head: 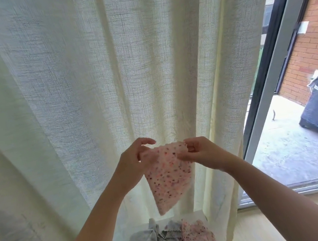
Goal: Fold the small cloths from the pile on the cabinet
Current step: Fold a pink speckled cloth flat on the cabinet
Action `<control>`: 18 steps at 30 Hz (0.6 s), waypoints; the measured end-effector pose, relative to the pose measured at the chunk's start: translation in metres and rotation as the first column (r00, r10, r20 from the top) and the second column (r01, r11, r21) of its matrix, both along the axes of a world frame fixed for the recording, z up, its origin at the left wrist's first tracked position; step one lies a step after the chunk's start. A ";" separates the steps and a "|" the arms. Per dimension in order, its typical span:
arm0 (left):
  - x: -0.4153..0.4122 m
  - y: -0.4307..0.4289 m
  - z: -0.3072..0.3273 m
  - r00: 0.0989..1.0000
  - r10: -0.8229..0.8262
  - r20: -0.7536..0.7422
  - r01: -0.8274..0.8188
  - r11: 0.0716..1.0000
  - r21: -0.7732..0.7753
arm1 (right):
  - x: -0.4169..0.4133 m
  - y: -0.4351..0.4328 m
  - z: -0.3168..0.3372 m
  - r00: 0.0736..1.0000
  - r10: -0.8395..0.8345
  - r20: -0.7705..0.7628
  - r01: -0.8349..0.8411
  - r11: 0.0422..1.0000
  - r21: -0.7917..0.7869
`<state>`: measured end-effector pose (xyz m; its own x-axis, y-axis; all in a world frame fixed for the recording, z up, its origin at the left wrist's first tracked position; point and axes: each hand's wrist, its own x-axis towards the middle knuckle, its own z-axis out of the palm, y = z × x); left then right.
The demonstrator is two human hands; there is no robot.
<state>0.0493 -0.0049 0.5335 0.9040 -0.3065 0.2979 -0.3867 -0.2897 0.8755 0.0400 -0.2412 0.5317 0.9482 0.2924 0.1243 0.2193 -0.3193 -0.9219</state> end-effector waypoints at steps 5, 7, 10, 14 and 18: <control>-0.008 -0.002 0.003 0.988 -0.048 0.144 0.014 0.974 0.225 | -0.001 0.005 0.000 0.996 -0.067 0.062 0.068 0.998 -0.014; -0.007 -0.001 0.000 0.986 -0.043 0.159 0.000 0.966 0.260 | -0.002 0.005 -0.001 0.995 -0.073 0.074 0.076 0.997 -0.033; -0.007 -0.001 -0.001 0.985 -0.043 0.165 -0.002 0.965 0.264 | -0.003 0.005 -0.002 0.990 -0.094 0.104 0.100 0.994 -0.051; -0.004 -0.001 0.001 0.979 -0.043 0.200 -0.016 0.959 0.284 | -0.005 0.003 -0.004 0.972 -0.159 0.172 0.168 0.985 -0.042; -0.004 -0.001 0.007 0.958 -0.132 0.254 0.035 0.935 0.352 | -0.007 0.001 -0.005 0.961 -0.199 0.191 0.206 0.978 -0.019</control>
<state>0.0448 -0.0058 0.5403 0.7708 -0.5035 0.3904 -0.6295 -0.5072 0.5886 0.0328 -0.2406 0.5263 0.9489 0.1049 0.2976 0.3140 -0.4090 -0.8568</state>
